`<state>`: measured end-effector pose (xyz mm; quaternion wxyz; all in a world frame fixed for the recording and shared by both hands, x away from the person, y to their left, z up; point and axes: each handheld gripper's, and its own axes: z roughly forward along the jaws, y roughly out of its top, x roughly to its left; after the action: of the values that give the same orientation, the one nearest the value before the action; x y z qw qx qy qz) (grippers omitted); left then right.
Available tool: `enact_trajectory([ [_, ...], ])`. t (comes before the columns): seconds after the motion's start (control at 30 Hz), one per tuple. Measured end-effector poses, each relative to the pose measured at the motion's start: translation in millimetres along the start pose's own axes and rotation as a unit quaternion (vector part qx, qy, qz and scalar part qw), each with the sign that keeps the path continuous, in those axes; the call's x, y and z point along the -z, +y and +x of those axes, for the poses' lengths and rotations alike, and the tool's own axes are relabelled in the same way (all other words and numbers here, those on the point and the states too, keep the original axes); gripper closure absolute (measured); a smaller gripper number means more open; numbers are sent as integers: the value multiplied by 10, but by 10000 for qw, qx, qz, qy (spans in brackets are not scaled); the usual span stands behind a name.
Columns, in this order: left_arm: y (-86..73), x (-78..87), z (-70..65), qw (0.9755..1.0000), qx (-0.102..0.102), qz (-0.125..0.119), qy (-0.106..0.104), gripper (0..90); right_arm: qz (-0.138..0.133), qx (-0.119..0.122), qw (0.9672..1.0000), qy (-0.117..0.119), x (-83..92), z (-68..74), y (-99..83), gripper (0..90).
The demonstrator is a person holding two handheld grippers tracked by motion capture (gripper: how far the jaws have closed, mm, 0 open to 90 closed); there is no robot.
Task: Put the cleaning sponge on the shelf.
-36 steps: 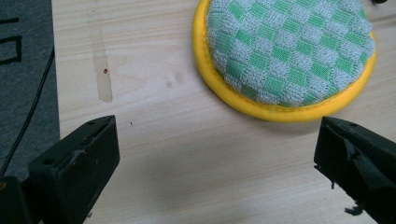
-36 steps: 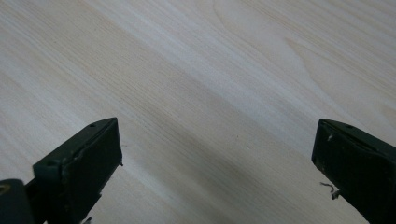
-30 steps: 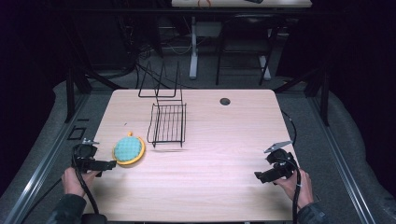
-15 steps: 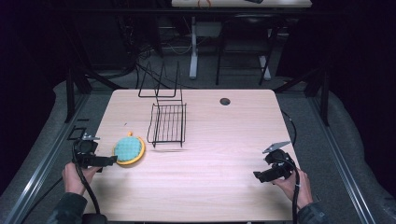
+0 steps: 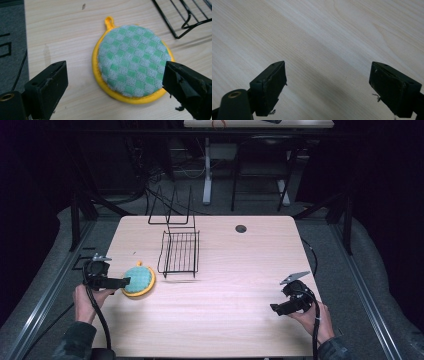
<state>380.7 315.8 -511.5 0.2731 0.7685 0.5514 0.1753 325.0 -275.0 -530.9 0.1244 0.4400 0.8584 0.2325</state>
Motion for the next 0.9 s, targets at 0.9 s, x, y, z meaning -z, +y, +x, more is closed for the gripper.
enact_trajectory([
  [0.9, 366, -556, -21, 9987, 156, 450, -159, 184, 89, 282, 9994, 199, 6, 46, 30, 283],
])
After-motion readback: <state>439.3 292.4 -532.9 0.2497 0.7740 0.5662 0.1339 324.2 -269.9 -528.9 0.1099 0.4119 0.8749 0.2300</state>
